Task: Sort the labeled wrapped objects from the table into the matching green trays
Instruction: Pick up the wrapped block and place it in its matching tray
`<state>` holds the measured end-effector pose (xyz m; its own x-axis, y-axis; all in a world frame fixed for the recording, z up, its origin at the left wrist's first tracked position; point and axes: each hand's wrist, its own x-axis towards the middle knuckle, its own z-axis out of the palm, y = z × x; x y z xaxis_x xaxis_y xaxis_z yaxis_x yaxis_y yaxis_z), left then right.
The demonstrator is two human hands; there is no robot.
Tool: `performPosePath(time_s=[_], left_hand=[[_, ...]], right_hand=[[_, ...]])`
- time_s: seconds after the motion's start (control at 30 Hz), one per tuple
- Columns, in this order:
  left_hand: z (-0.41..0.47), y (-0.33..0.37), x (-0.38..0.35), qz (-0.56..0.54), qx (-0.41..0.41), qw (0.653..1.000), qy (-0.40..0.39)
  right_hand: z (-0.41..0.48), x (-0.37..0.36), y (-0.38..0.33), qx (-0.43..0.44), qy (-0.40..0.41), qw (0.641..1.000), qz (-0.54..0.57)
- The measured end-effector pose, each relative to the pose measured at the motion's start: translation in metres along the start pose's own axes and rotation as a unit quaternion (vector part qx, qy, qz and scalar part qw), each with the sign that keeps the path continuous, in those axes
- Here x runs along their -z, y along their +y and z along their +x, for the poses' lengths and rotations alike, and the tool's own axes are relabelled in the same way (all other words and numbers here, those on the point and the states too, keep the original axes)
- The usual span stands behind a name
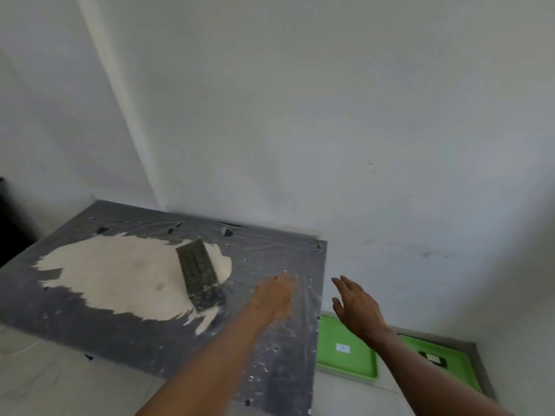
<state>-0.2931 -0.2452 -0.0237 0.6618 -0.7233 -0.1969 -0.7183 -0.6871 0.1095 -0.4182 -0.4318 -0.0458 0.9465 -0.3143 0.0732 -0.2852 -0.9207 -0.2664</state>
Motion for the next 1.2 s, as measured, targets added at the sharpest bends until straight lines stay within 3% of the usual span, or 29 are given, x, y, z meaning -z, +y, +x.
performPosePath(time_s=[0.4, 0.87, 1.2], left_hand=[[-0.039, -0.157, 0.001, -0.029, 0.066, 0.997, 0.014], [0.014, -0.261, 0.012, -0.051, 0.165, 0.985, -0.013], [0.070, -0.314, 0.005, 0.018, 0.058, 0.992, -0.112]], right_hand=[[0.059, -0.043, -0.134, 0.054, -0.037, 0.998, 0.015], [0.153, -0.109, -0.194, 0.066, -0.082, 0.992, 0.070], [0.190, -0.144, -0.221, 0.010, -0.095, 0.994, 0.060]])
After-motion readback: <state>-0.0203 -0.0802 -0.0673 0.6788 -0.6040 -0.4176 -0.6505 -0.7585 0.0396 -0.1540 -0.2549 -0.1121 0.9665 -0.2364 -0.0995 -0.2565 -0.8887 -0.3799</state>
